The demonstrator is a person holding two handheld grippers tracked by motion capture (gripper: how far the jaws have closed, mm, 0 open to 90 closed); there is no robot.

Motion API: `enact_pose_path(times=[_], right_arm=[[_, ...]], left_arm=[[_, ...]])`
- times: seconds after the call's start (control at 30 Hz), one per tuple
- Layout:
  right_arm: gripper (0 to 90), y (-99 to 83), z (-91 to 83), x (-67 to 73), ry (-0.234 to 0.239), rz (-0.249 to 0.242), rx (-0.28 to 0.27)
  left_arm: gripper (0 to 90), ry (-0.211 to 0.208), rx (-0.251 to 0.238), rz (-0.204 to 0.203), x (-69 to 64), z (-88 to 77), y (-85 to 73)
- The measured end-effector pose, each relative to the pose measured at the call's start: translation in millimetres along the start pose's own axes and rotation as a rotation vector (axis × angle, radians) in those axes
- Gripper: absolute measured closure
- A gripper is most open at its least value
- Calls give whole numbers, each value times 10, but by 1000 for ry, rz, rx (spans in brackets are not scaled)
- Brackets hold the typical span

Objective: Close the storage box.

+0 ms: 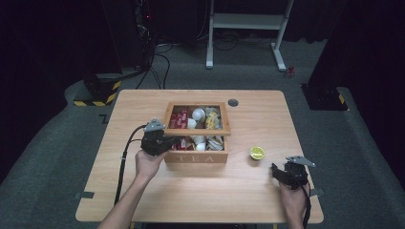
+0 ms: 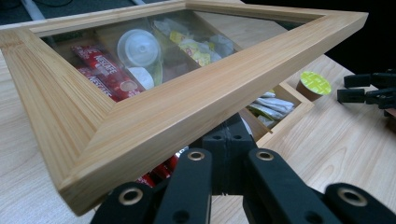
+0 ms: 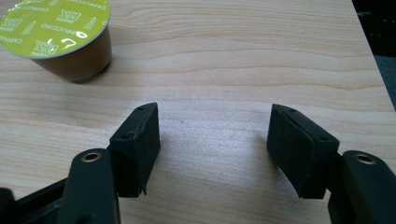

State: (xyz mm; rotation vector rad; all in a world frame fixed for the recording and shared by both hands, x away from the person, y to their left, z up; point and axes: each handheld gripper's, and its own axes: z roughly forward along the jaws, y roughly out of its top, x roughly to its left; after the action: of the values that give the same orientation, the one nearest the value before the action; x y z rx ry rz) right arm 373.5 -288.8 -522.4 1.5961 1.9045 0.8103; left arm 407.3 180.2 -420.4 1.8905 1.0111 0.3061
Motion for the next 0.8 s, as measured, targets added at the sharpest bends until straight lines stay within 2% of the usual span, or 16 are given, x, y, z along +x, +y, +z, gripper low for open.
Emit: enact_pose_path(times=[0.57, 0.8], right_arm=[[337, 1, 3, 3, 2, -3, -1], [334, 1, 3, 3, 3, -4, -1]], left_arm=[[900, 5, 8, 13, -22, 28, -88], [900, 3, 16, 7, -34, 47, -137]])
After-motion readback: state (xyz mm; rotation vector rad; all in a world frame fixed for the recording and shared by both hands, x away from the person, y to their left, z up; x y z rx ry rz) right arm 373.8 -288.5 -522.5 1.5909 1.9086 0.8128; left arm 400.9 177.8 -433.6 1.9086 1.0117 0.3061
